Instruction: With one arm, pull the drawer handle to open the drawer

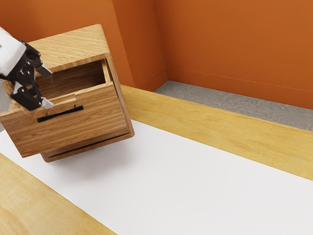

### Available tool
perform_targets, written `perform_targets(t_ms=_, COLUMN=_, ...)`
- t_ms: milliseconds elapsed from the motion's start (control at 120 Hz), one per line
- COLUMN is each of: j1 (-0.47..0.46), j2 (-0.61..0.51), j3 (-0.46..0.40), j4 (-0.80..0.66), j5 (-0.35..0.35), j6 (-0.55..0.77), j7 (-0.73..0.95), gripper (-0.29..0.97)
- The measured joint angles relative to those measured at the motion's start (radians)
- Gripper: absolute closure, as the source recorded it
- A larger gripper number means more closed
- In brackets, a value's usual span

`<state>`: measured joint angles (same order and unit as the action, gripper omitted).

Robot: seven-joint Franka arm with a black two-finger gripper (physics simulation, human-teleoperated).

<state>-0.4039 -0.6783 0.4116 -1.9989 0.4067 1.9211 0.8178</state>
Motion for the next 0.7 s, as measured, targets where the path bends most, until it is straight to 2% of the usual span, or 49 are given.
perform_targets(t_ms=167, j1=0.001, j2=0.287, j3=0.004, j4=0.341, j5=-0.116, j6=-0.220, j7=-0.066, gripper=0.00)
perform_targets(t_ms=283, j1=0.002, j2=0.325, j3=0.000, j4=0.414, j5=-0.169, j6=-0.348, j7=-0.173, gripper=0.00)
perform_targets(t_ms=367, j1=0.001, j2=0.335, j3=-0.004, j4=0.465, j5=-0.186, j6=-0.426, j7=-0.257, gripper=0.00)
perform_targets(t_ms=433, j1=0.007, j2=0.383, j3=-0.019, j4=0.541, j5=-0.192, j6=-0.480, j7=-0.320, gripper=0.00)
perform_targets(t_ms=467, j1=0.039, j2=0.412, j3=-0.043, j4=0.571, j5=-0.197, j6=-0.503, j7=-0.348, gripper=0.00)
perform_targets(t_ms=583, j1=0.254, j2=0.470, j3=-0.208, j4=0.610, j5=-0.219, j6=-0.559, j7=-0.433, gripper=0.00)
perform_targets(t_ms=700, j1=0.305, j2=0.475, j3=-0.246, j4=0.608, j5=-0.229, j6=-0.591, j7=-0.497, gripper=0.00)
